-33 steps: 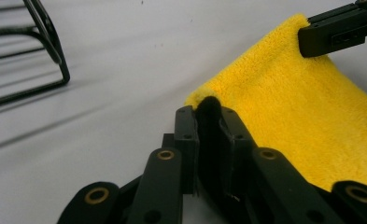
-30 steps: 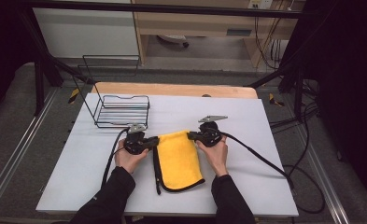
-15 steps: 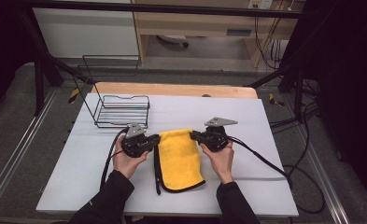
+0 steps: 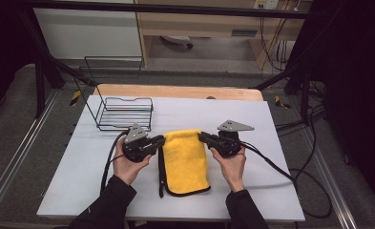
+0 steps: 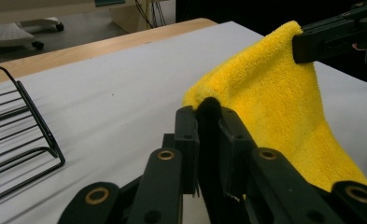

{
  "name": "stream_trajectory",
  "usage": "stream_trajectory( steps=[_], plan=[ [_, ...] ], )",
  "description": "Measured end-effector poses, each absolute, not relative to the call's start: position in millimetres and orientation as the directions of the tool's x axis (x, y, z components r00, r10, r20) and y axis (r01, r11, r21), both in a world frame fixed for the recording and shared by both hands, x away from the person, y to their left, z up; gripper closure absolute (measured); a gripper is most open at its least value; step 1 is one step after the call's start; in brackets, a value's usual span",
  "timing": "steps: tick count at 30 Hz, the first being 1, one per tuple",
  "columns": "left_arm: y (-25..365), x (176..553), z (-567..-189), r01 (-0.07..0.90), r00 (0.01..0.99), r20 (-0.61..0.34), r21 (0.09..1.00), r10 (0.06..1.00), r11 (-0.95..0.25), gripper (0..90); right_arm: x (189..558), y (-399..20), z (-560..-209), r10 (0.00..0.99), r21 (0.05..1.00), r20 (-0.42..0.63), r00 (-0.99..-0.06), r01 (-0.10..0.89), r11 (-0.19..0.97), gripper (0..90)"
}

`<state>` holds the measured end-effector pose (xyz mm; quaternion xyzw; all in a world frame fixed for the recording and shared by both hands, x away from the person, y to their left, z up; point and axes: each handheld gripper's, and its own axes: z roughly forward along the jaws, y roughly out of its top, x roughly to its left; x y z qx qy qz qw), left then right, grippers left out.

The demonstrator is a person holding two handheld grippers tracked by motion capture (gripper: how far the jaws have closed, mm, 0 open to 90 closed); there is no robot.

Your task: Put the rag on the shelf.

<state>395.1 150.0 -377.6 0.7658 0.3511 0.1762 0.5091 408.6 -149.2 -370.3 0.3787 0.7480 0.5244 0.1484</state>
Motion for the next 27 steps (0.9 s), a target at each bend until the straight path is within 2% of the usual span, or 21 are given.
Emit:
stream_trajectory(
  steps=[14, 27],
  plan=[
    [155, 381, -340, 0.257, 0.706, -0.047, 0.947, 0.707, -0.194, 79.5, 389, -148, -329, 0.718, 0.948, 0.105, -0.688, 0.286, 0.135, 85.2],
    [165, 377, -317, 0.181, 0.695, -0.025, 0.973, 0.719, -0.141, 79.5, 381, -140, -307, 0.723, 0.977, 0.065, -0.688, 0.192, 0.094, 85.3]
  ],
)
